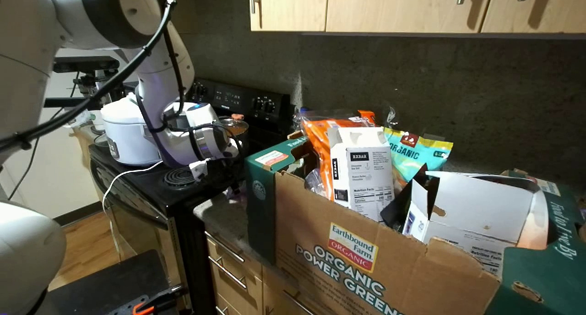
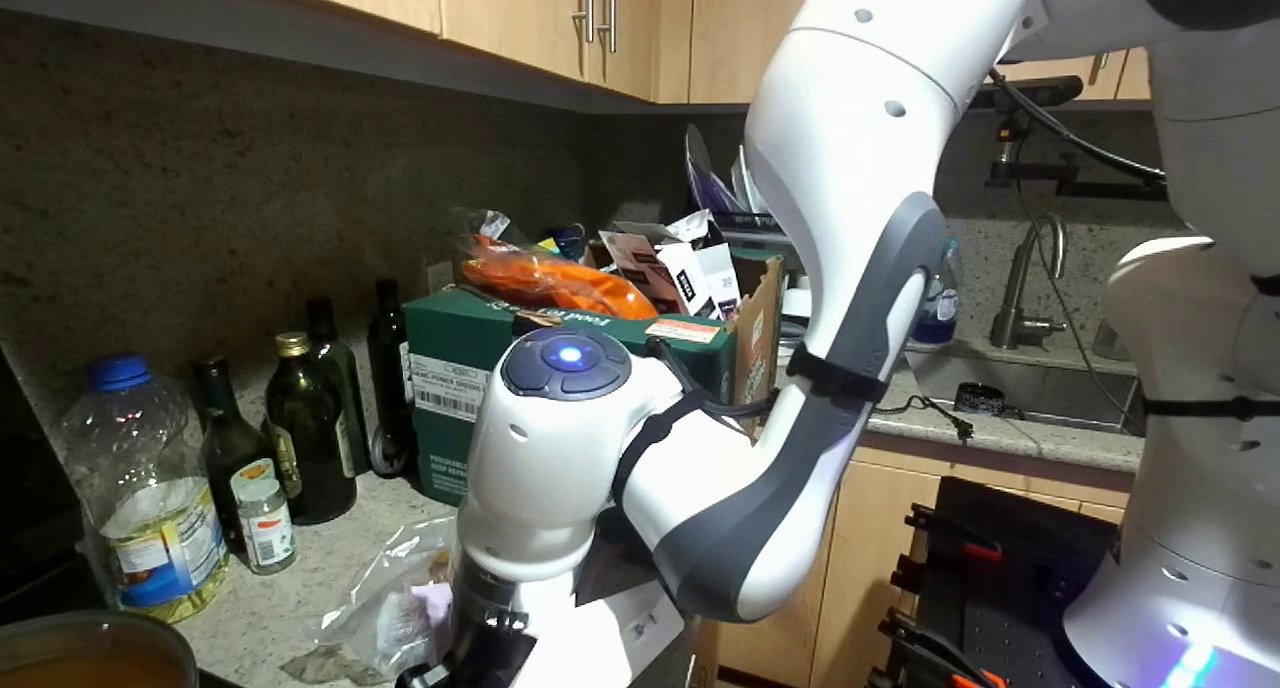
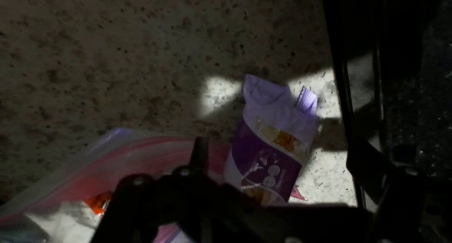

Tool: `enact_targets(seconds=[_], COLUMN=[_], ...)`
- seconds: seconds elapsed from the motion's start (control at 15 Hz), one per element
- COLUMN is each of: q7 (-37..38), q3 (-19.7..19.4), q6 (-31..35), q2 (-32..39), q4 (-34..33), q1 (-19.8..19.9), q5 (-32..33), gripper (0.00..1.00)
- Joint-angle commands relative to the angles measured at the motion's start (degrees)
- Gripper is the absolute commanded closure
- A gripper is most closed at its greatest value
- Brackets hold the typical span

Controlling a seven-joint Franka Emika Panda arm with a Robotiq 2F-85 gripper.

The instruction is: Put the Ziploc bag on the counter in the box

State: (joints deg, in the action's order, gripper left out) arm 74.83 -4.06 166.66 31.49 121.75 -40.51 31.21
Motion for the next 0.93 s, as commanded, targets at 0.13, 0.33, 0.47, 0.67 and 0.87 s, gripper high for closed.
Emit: enact_targets(seconds=[0.13, 0.33, 0.47, 0.67, 0.87], q7=[-0.6, -0.6, -0.8, -0.1, -0.2], q3=[-4.6, -6.8, -8.1, -11.0, -13.5], q6=[2.1, 1.6, 1.5, 0.9, 0.4], q2=[2.7, 3.1, 3.1, 1.8, -0.8], q4=[-2.0, -2.3, -2.2, -1.4, 0.7], q1=[-5.0, -7.7, -9.2, -12.5, -15.6], q5=[-4.7, -6.0, -6.7, -6.5, -6.1], gripper=[0.28, 0.44, 0.60, 0.80, 0.85])
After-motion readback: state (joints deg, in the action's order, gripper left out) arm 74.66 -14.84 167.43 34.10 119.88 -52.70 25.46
